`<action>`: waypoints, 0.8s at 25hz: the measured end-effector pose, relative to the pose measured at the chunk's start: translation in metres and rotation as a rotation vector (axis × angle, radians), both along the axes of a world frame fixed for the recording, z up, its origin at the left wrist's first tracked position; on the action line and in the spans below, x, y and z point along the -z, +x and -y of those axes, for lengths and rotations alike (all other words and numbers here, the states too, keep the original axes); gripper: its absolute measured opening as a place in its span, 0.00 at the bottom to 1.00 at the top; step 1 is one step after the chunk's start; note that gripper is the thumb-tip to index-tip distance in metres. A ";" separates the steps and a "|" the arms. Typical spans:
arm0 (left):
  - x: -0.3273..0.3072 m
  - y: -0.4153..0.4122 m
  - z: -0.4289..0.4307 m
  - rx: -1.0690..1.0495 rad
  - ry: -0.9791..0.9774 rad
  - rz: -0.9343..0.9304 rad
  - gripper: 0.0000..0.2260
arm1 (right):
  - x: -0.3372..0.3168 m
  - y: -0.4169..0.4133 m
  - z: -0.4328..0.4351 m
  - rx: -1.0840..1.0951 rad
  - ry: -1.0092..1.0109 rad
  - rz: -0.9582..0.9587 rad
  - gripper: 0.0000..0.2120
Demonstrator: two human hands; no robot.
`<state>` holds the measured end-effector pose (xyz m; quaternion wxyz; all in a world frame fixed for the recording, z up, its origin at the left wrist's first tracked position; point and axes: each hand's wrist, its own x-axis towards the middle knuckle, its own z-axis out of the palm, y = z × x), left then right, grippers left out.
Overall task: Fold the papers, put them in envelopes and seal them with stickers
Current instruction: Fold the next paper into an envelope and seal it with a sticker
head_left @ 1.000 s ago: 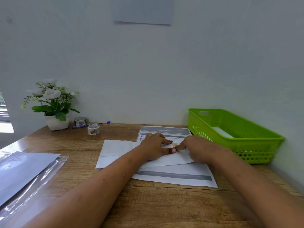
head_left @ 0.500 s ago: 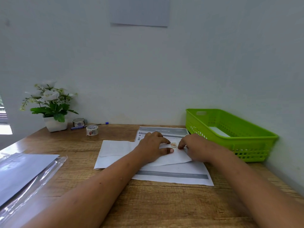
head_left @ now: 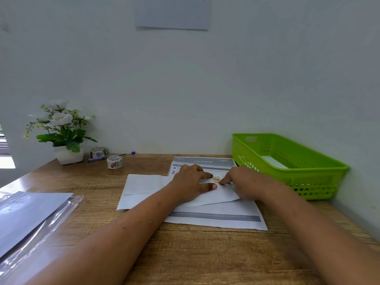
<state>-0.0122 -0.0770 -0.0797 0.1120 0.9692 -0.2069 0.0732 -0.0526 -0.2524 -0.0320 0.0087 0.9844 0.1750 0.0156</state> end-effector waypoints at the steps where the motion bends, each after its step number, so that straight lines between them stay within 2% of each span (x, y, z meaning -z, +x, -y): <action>1: 0.000 0.000 0.000 0.002 0.000 -0.003 0.24 | 0.000 -0.002 -0.001 0.005 -0.026 0.014 0.26; 7: -0.001 -0.002 0.001 0.007 0.036 -0.010 0.24 | 0.011 0.006 -0.007 0.011 -0.170 0.119 0.23; 20: -0.002 -0.003 0.001 -0.042 0.069 -0.016 0.26 | 0.005 0.007 -0.004 -0.020 -0.235 0.046 0.23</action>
